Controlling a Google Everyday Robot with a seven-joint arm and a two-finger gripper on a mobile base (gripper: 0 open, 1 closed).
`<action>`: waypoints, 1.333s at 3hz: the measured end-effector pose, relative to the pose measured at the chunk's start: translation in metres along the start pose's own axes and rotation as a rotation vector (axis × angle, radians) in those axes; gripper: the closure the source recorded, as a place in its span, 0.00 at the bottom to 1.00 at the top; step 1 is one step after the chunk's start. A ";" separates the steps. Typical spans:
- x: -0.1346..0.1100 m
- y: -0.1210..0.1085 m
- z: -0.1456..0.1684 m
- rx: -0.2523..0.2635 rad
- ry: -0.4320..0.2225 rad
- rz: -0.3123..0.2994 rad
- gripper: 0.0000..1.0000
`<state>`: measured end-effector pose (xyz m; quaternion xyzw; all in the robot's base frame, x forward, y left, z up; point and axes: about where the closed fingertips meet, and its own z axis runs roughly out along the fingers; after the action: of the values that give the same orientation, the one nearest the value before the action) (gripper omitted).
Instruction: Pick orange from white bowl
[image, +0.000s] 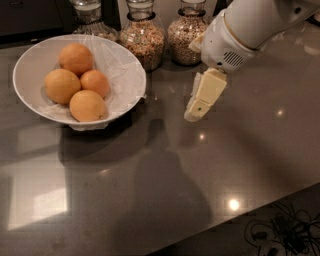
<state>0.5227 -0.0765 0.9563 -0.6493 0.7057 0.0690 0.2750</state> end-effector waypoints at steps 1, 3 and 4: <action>-0.024 -0.001 0.019 -0.011 -0.116 0.042 0.00; -0.077 0.006 0.064 -0.105 -0.242 0.056 0.00; -0.077 0.006 0.064 -0.105 -0.242 0.056 0.00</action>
Offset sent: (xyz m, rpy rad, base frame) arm 0.0191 0.0959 -0.0121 0.3066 0.0709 0.0450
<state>0.5360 0.0209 0.9379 -0.6299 0.6805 0.1914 0.3219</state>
